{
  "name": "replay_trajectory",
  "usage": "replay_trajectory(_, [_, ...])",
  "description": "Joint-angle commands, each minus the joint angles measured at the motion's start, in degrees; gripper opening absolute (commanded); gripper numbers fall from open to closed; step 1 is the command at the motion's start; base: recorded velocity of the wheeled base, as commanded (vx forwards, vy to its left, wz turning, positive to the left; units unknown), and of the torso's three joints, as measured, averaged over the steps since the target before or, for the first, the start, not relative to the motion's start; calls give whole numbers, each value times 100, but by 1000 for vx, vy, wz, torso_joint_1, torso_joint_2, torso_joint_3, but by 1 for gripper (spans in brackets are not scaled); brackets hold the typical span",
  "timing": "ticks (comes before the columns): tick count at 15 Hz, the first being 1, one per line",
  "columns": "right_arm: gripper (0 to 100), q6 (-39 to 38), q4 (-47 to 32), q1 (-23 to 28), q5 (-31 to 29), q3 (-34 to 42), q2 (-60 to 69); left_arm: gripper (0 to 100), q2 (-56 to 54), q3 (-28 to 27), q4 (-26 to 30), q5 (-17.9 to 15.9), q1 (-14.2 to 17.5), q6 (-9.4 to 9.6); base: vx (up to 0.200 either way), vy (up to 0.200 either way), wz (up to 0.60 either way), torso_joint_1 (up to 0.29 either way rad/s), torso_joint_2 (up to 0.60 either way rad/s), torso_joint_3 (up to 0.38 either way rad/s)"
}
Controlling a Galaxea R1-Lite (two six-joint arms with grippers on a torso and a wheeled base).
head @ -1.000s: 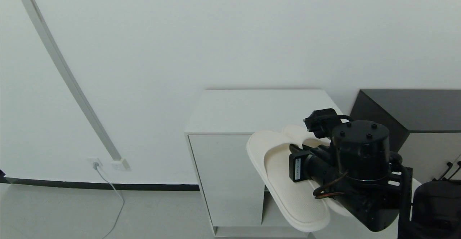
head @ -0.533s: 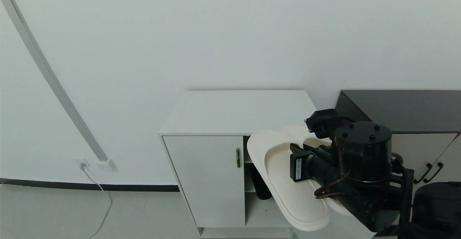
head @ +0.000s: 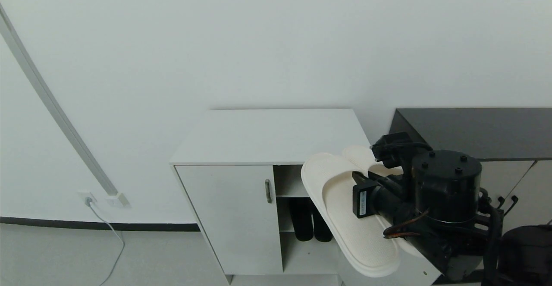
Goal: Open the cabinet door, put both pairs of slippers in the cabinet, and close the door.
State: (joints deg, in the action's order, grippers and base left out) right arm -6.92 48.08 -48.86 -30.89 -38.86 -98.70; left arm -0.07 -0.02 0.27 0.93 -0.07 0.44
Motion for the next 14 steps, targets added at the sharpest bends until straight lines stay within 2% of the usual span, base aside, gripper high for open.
replay_trajectory(1, [0, -2, 8, -18, 13, 10, -18, 0, 7, -6, 0, 4, -1, 0, 0, 0, 0, 0, 0, 0])
replay_trajectory(12, [0, -11, 17, -115, 66, 89, -62, 0, 7, -6, 0, 4, -1, 0, 0, 0, 0, 0, 0, 0])
replay_trajectory(14, [0, -11, 17, -124, 66, 98, -62, 0, 7, -6, 0, 4, -1, 0, 0, 0, 0, -98, 207, 124])
